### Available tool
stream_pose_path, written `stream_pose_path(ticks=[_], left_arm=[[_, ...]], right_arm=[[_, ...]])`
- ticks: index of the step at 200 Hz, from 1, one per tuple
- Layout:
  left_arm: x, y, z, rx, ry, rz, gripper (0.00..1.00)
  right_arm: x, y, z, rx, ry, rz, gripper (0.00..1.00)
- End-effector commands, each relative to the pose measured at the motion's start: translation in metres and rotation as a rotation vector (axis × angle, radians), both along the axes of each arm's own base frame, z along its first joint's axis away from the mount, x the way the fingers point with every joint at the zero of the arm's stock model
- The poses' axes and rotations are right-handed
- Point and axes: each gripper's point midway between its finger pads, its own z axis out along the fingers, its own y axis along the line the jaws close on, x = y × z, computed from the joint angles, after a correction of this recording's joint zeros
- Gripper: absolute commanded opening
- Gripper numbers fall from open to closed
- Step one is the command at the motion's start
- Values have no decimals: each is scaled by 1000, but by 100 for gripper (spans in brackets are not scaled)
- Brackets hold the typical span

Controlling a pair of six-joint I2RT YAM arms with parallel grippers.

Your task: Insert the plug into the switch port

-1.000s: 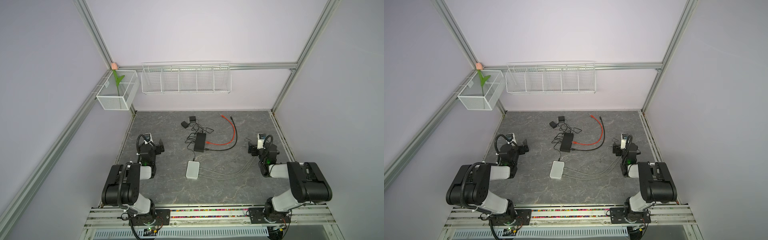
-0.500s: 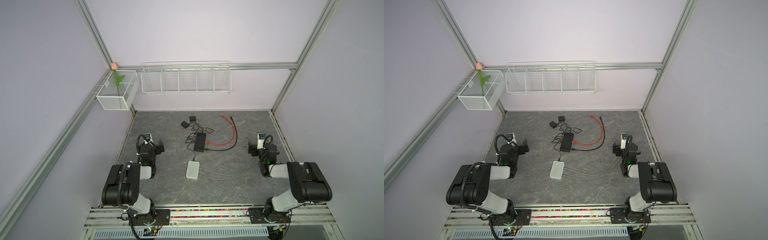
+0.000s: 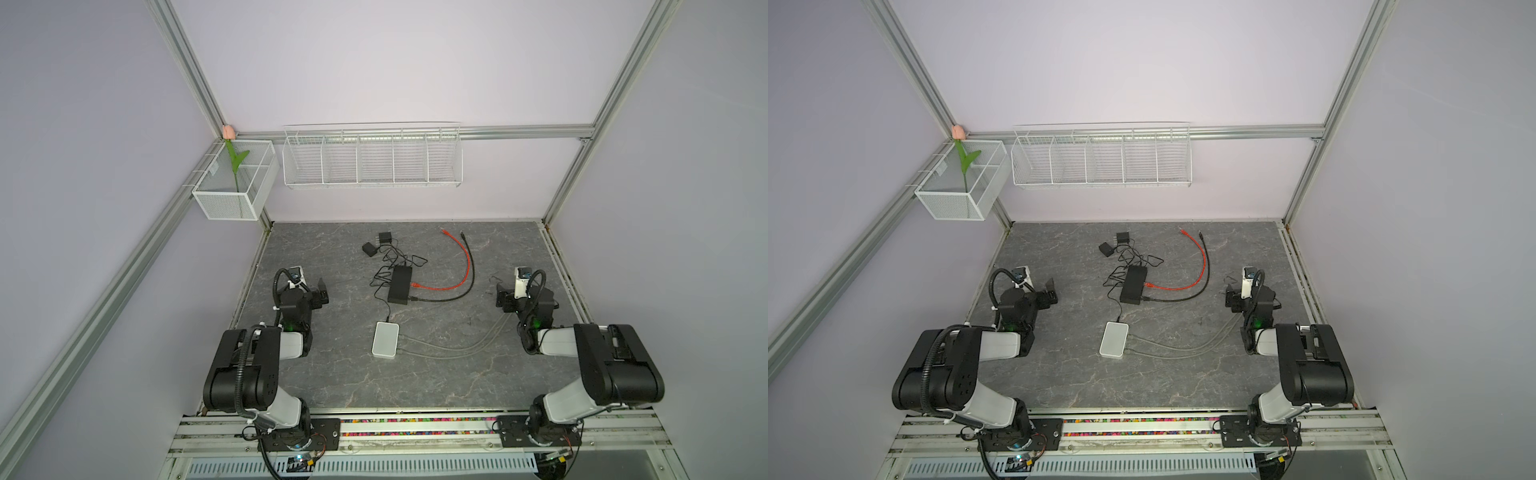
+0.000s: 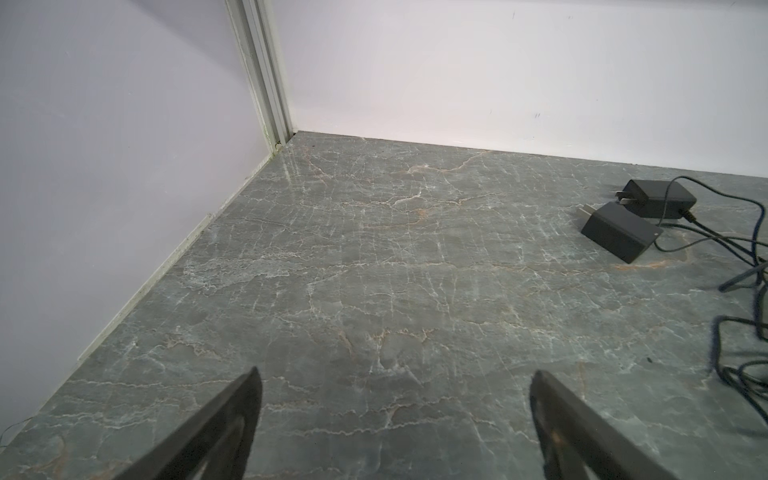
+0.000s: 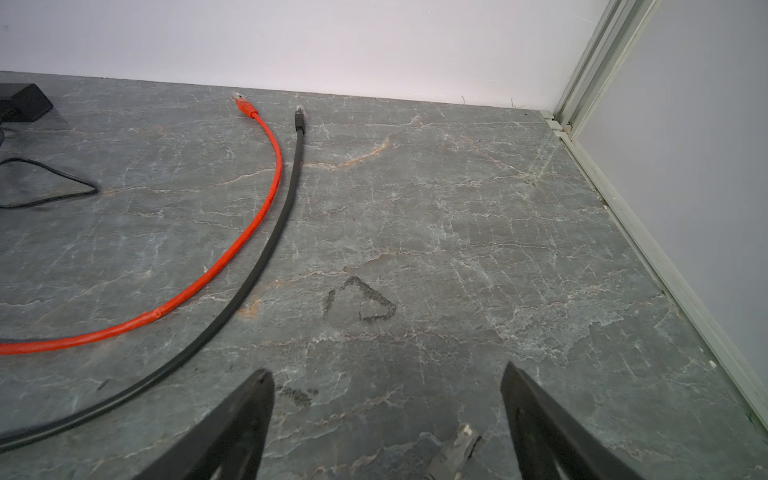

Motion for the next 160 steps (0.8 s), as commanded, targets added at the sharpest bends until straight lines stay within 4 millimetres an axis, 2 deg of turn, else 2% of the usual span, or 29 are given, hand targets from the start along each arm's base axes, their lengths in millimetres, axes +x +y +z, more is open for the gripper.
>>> stream_pose_path(ticks=[1, 160], left_arm=[[5, 0, 7, -5, -19, 0, 99], [5, -1, 6, 2, -17, -11, 99]], right_arm=[[1, 2, 7, 14, -21, 11, 89], [1, 2, 7, 14, -22, 11, 89]])
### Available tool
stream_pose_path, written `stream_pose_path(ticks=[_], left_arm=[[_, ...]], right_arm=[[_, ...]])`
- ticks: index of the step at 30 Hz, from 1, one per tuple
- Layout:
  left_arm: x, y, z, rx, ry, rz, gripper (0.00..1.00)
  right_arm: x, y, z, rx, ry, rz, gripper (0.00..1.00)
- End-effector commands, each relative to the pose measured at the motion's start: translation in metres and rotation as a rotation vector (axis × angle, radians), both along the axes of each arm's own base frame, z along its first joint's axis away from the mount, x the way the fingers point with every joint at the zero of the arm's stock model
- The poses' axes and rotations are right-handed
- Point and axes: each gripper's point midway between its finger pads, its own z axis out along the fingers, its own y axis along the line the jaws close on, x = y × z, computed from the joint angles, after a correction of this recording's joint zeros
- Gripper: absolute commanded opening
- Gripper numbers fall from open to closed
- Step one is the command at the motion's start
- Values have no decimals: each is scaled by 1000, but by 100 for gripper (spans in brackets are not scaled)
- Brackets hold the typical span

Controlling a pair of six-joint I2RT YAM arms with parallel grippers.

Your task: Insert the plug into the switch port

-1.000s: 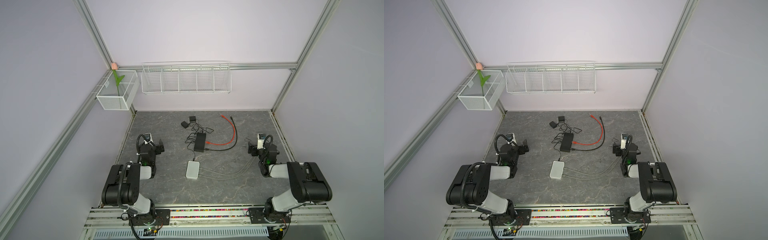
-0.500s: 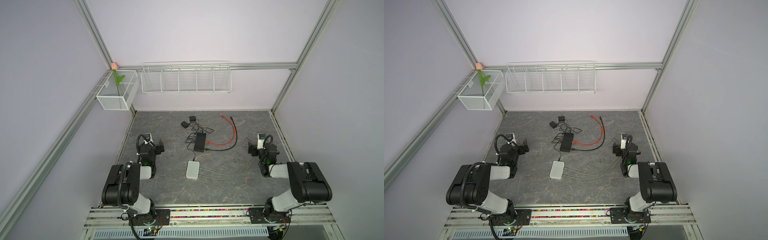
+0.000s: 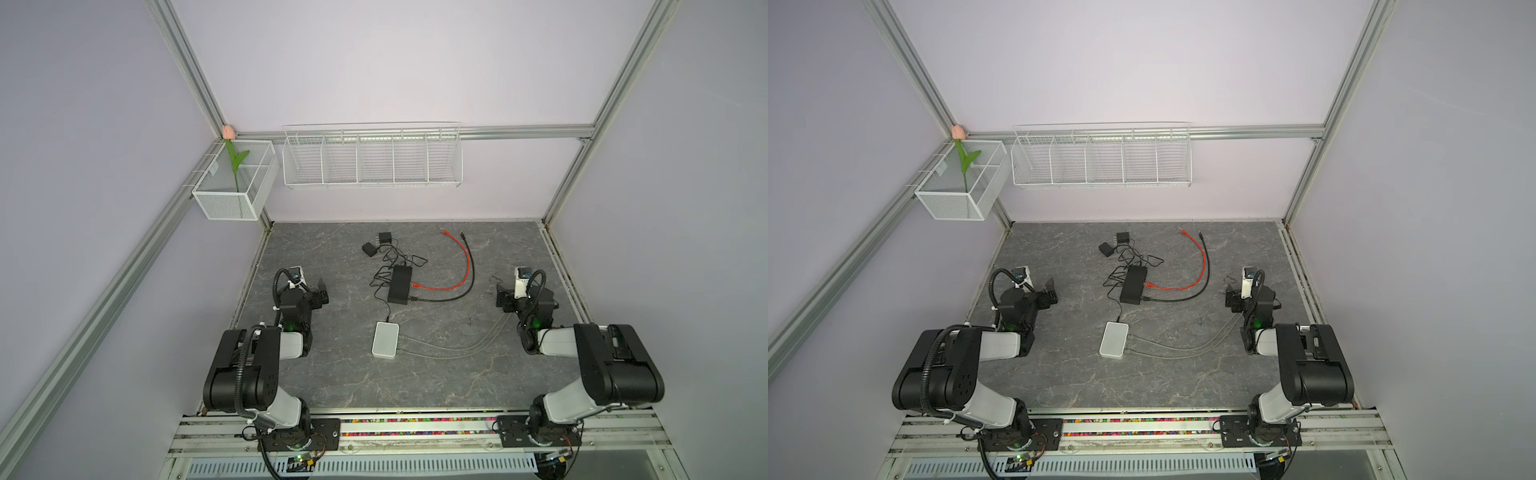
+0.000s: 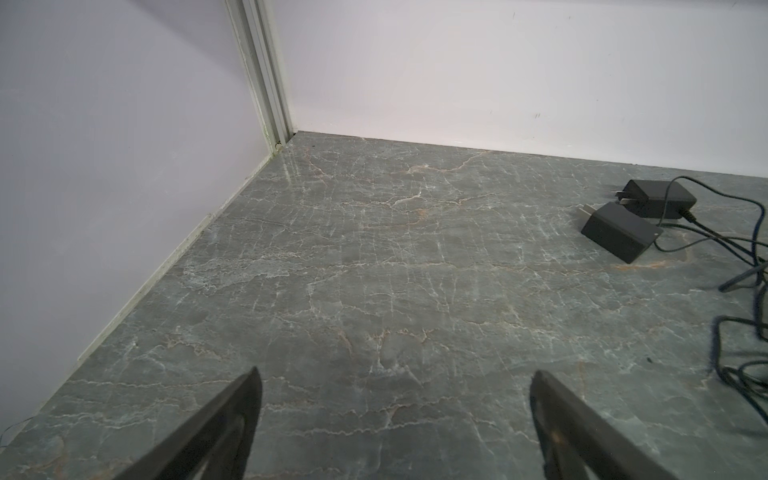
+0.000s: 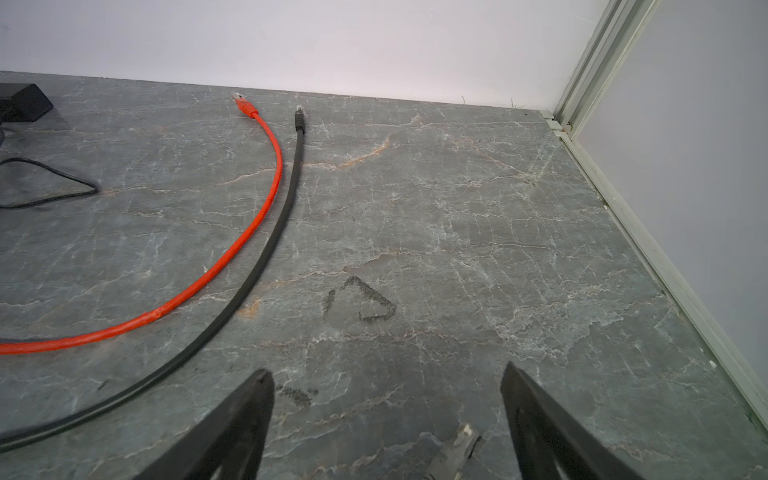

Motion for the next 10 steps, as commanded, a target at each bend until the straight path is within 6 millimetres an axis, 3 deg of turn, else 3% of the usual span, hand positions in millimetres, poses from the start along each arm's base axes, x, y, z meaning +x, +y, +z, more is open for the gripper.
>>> stream_pose_path(ticks=[1, 10], left_arm=[[5, -1, 6, 3, -18, -9, 99], [5, -1, 7, 1, -18, -8, 99]], right_arm=[[1, 2, 7, 14, -21, 11, 89], [1, 2, 7, 14, -21, 11, 89]])
